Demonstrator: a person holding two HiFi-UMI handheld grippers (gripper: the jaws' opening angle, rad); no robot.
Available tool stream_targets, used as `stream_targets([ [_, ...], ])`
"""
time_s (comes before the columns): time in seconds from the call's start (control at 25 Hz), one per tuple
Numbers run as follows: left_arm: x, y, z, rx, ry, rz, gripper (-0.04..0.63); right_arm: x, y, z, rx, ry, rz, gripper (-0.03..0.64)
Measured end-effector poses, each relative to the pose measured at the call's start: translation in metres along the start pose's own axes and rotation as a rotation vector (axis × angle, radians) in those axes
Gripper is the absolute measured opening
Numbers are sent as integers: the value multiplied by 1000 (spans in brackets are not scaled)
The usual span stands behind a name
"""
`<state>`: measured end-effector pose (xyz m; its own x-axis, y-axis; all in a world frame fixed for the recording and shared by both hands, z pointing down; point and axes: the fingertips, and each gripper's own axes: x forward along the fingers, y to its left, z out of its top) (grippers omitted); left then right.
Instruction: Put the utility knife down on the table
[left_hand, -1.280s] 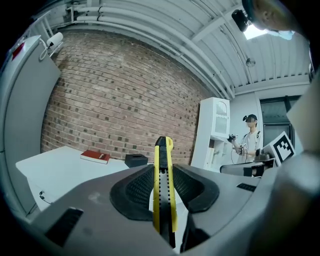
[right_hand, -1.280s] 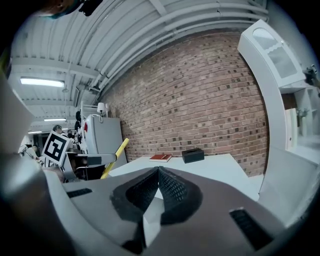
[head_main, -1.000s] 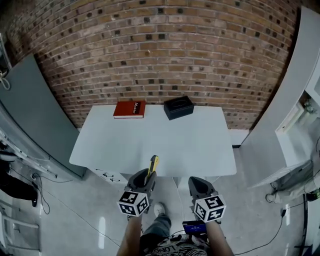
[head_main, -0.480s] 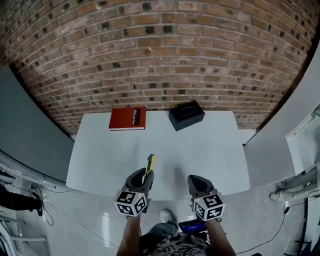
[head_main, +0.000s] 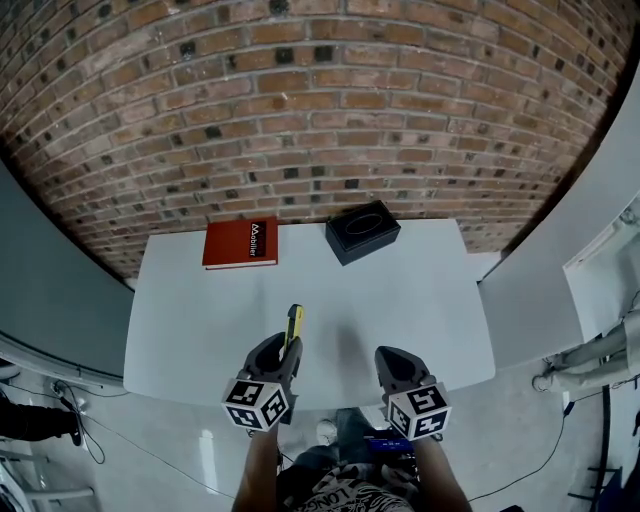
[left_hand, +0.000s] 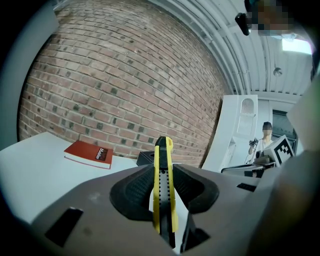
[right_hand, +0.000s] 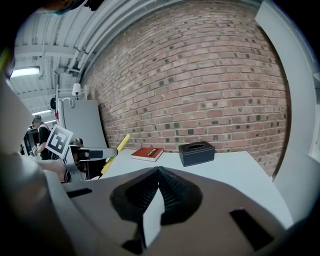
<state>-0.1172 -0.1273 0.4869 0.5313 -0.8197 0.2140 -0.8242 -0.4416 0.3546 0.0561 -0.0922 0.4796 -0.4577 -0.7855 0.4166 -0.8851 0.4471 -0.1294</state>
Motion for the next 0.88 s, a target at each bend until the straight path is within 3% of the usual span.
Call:
stream_targets([
  [0.88, 40, 16, 12, 33, 23, 14, 121, 42, -28, 2, 23, 15, 24, 0],
])
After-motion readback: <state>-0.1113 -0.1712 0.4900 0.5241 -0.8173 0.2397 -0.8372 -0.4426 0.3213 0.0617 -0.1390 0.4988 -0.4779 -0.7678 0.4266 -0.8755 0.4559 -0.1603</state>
